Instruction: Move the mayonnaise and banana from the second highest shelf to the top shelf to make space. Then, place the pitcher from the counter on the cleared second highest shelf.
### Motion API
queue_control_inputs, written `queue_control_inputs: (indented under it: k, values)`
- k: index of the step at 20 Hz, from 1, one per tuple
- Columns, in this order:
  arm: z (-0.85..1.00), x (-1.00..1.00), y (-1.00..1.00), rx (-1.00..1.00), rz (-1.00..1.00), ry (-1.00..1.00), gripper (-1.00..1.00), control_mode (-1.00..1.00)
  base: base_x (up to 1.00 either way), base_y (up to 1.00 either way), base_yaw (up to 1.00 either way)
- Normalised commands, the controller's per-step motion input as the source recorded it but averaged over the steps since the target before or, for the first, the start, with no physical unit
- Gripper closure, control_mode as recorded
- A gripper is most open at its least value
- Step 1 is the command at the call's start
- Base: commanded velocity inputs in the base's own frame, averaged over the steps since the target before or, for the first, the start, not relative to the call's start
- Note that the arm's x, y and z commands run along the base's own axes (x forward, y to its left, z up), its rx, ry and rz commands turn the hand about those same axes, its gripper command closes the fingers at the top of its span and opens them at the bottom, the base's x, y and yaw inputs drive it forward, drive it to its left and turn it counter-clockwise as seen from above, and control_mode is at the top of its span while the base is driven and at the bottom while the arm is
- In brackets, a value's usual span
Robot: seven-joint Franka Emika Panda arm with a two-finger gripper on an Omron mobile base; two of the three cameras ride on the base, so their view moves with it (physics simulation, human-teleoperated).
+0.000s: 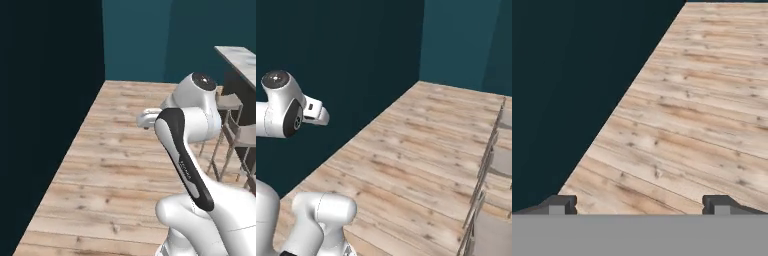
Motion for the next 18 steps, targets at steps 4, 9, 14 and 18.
queue_control_inputs:
  k: [4, 9, 14, 18]
  values:
    - [0.00, 0.00, 0.00, 0.00, 0.00, 0.00, -1.00, 1.00, 0.37, 0.08, -0.75]
    - [0.00, 0.00, 0.00, 0.00, 0.00, 0.00, -1.00, 1.00, 0.56, 0.26, -0.69]
    - [0.00, 0.00, 0.00, 0.00, 0.00, 0.00, -1.00, 1.00, 0.71, 0.36, -0.65]
    - [0.00, 0.00, 0.00, 0.00, 0.00, 0.00, -1.00, 1.00, 0.78, 0.51, -0.63]
